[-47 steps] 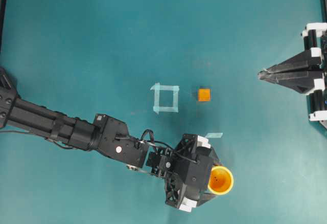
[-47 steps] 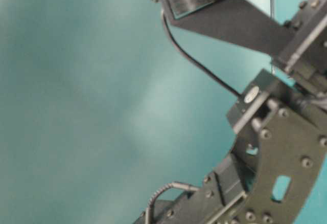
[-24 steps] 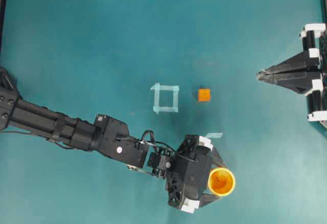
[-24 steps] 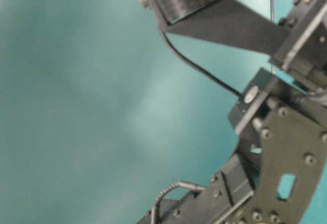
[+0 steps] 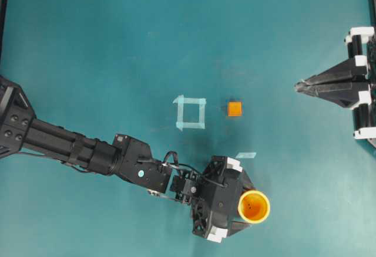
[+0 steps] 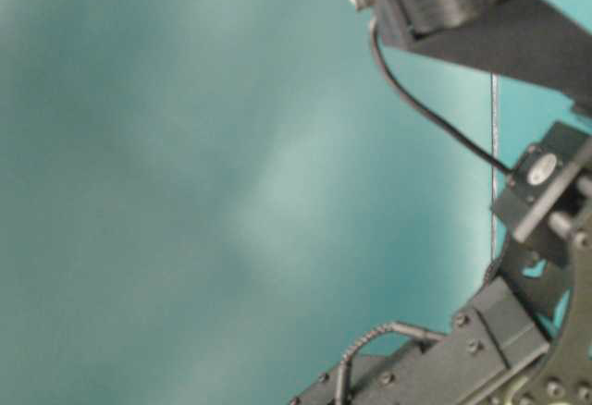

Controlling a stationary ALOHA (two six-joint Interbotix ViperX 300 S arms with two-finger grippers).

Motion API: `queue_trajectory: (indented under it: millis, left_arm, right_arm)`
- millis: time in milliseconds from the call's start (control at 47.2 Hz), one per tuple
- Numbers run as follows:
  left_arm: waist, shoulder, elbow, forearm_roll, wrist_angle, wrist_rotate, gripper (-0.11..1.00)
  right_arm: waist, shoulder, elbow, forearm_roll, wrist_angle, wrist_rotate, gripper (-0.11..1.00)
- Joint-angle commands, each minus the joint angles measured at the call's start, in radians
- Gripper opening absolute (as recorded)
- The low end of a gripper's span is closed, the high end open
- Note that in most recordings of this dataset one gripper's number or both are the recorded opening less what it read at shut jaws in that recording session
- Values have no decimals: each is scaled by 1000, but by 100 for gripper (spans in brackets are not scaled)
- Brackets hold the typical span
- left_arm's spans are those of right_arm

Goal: Lift the orange cup with left arm.
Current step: 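Close the left gripper on the orange cup, then raise the left gripper holding the orange cup off the table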

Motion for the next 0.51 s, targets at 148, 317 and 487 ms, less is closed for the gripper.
queue_trajectory:
  millis: [148,317,487]
  left_arm:
    - [3,-23,-28,-2,-28,0,84]
    - [8,-23,-28,-2,-18,2,80]
    - [8,-26,-25,-2,-17,2,63]
  right_arm:
    - [-2,8,-32,-2,-3,3,0]
    - [-2,8,-32,-2,-2,3,0]
    - [-2,9,-32,0,0,3,0]
